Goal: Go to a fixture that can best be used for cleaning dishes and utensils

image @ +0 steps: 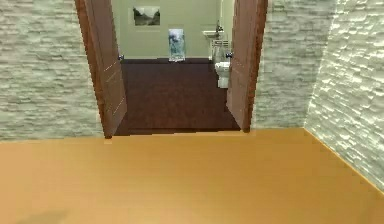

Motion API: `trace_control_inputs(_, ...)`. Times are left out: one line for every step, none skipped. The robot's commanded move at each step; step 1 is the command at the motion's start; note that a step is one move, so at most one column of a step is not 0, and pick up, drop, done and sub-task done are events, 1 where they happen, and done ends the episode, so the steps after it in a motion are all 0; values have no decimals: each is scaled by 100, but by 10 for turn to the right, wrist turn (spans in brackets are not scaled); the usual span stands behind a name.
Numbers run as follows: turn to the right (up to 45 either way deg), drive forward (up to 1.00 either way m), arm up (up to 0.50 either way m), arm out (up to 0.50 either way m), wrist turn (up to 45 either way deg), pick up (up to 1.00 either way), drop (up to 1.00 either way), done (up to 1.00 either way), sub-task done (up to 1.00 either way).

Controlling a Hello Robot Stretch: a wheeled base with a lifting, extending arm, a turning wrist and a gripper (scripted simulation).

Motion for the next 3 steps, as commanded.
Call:
trace_control_inputs(0,100,0,0,0,0,0,0,0)
trace_control_inputs(0,100,0,0,0,0,0,0,0)
trace_control_inputs(0,100,0,0,0,0,0,0,0)
